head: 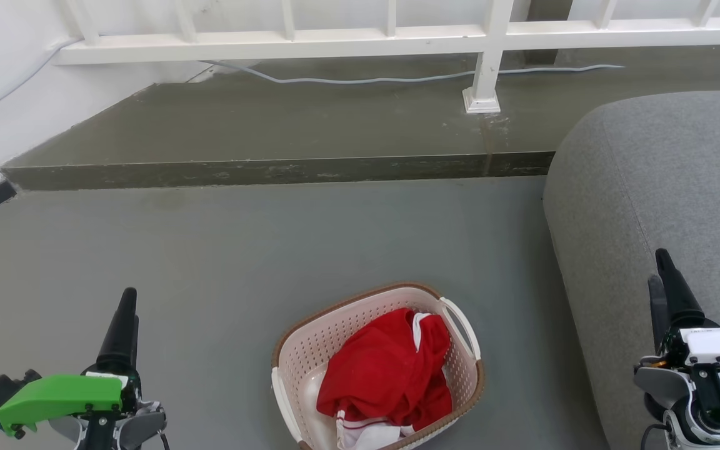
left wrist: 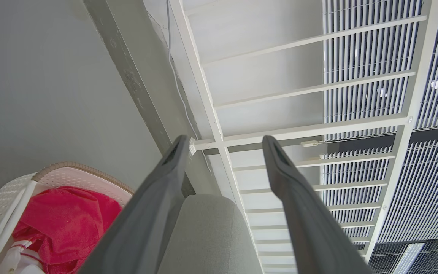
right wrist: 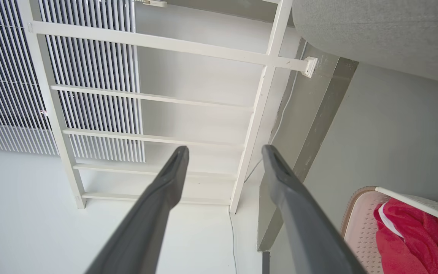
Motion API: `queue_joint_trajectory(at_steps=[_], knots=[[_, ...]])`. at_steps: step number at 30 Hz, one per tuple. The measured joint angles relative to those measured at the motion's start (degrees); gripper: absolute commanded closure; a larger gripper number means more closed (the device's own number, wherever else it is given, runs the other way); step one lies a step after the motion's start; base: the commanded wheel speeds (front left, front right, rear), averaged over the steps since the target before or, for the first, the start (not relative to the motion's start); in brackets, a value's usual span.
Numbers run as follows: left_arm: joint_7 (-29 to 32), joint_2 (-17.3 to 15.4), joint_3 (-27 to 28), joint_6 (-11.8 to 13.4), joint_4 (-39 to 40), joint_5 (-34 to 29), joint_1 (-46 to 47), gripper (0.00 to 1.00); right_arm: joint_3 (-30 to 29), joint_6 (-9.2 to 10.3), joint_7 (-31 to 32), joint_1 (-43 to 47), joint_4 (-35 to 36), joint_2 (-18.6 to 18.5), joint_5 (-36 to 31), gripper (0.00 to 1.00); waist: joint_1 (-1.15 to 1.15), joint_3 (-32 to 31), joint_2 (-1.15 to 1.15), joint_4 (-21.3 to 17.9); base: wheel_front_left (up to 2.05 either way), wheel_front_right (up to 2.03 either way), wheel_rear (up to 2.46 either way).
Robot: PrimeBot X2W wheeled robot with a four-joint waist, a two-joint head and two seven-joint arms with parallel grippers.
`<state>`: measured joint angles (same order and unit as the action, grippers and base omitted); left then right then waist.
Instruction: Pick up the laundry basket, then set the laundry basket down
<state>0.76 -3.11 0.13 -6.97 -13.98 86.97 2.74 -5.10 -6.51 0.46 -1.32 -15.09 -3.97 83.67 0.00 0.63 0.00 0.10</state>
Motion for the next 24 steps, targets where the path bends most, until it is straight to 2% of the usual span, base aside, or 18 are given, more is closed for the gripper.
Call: queue_joint_trajectory(at_steps=[16,24], knots=[[-3.91,-3.79,-4.44,0.00,2.08,-13.83,2.02,0.00,2.93,0.08,-3.55,-0.71,1.51,-3.11,-14.75,0.00,0.00,0.35,0.00,0.08,0.00,0.00,0.00],[-5.47,-5.28,-6.60,0.00,2.09,-21.93,2.98,0.00,5.24,1.18,-5.06,-1.26,2.16,-4.89,-23.90,0.00,0.00,0.39,0.00,0.09,0.00,0.00,0.00]])
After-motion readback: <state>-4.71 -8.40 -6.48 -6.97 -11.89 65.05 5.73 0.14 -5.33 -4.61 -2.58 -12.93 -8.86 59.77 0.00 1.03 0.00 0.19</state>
